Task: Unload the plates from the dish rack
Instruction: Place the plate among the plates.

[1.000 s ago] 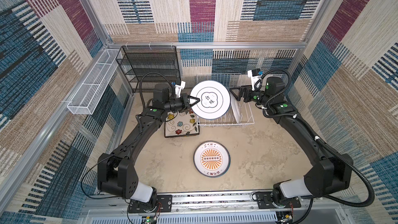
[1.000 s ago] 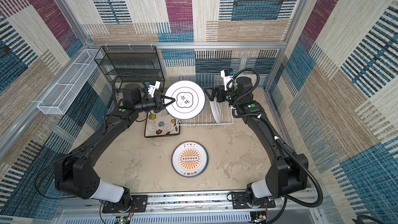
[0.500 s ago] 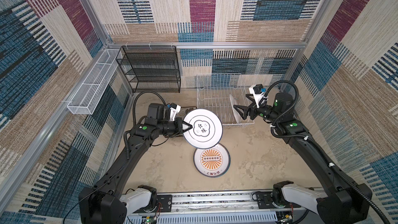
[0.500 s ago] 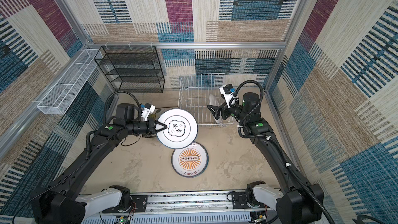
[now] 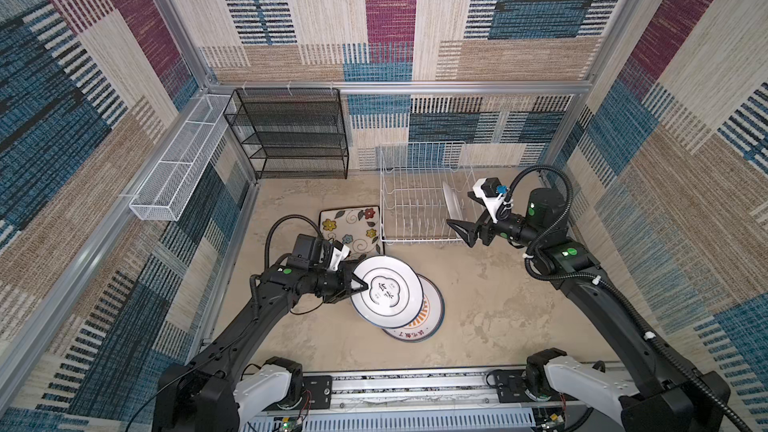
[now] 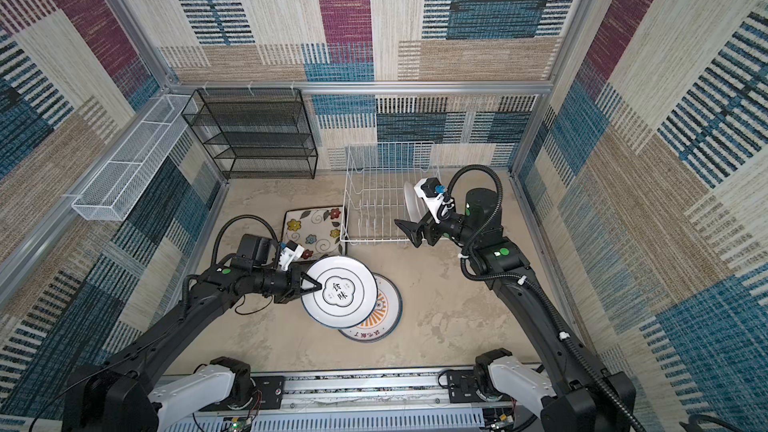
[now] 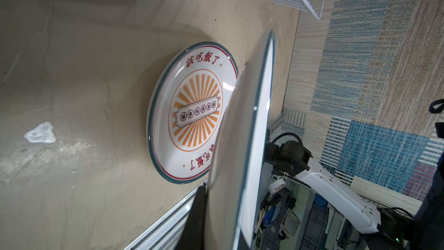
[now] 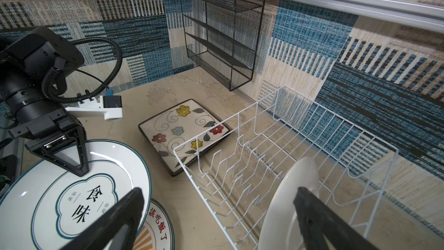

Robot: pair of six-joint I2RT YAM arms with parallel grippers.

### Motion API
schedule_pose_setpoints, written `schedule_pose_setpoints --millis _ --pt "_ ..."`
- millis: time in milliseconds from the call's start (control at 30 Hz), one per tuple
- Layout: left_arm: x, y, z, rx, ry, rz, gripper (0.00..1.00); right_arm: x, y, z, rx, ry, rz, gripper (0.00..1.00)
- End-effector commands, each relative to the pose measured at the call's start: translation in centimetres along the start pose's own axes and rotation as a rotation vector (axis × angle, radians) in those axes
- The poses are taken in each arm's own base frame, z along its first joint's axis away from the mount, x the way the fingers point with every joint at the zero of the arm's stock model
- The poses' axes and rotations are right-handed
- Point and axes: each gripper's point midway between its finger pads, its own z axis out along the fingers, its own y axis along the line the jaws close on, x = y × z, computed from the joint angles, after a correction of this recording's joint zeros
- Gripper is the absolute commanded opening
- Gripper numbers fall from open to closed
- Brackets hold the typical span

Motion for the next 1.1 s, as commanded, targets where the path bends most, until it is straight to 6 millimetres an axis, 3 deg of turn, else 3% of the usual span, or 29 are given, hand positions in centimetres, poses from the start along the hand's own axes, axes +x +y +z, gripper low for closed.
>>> schedule_pose_setpoints --millis 0,267,800,1067 --pt "-0.5 -0.3 0.6 0.032 -0.018 0.027 0.0 1.1 0.9 0.3 -0.043 0.034 0.001 1.0" --pt "-0.9 1.5 3.4 0.04 -0.033 0.005 0.0 3.0 2.9 0.5 -0.116 0.086 -0.033 1.0" --pt "-0.8 3.8 7.4 0.026 -0.007 -0.038 0.01 4.7 2.7 1.6 -0.133 0.15 -0.056 1.0" --pt "-0.6 4.4 8.1 0.023 -0.006 -0.065 0.29 4.0 2.4 1.4 -0.094 0.109 -0.06 1.0"
